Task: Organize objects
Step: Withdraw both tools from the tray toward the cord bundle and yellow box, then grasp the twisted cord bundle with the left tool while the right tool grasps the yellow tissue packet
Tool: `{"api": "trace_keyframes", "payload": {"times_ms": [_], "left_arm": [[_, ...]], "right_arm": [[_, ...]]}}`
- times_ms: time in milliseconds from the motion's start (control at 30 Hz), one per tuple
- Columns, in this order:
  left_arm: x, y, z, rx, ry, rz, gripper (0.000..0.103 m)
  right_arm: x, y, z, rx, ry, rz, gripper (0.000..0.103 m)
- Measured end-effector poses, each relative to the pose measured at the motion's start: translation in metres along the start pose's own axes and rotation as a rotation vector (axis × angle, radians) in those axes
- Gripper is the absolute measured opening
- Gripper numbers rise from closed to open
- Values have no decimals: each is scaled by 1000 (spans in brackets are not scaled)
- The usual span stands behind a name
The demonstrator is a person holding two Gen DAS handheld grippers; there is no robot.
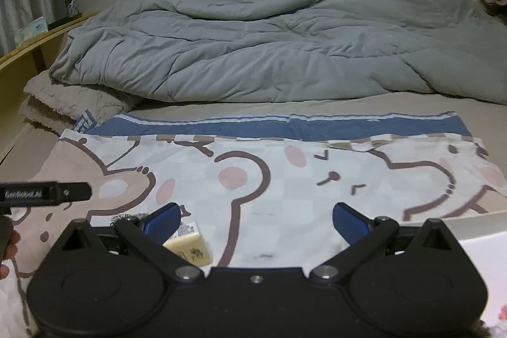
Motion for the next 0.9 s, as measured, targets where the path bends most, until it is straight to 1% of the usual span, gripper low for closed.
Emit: {"api": "trace_keyframes", "payload": {"times_ms": [133,200,300,367,433,533,633,767,833,900], "left_arm": [[-9,-2,20,21,-51,-79,103],[-12,-7,28,32,-61,-137,103],[-17,-17,42,100,-89,-187,103],[-17,-20,46,105,-79,-183,103],[-16,-21,48,106,-64,-175,103],[-16,-21,50,108,-82,-195,103],[-21,-20,53,117,-104,-195,103],[-33,-22,58,134,-104,-155,103],[-40,-26,62,154,-102,-126,103],[-45,-30,66,172,-96,-100,103]], "right_arm": [[16,-2,22,-21,32,-37,103],[26,-4,33,-19,41,-67,103],[39,-11,50,-9,39,-131,103],[44,-17,61,0,36,-161,103],[44,-22,72,7,32,-165,103],[42,-32,85,43,29,-159,103],[38,-43,84,75,56,-157,103],[28,-61,75,165,49,-218,103],[23,-65,67,174,84,-208,103],[20,-67,60,182,142,-158,103]]}}
Point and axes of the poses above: each gripper's, at about its wrist camera, not at the fingertips, and z roughly the way its jaws point, x to its left, y to its top, the point moved 8 cm from there along z, roughly the way its jaws point, and after that the axes turned 11 degrees about z, right-handed, at the moved point
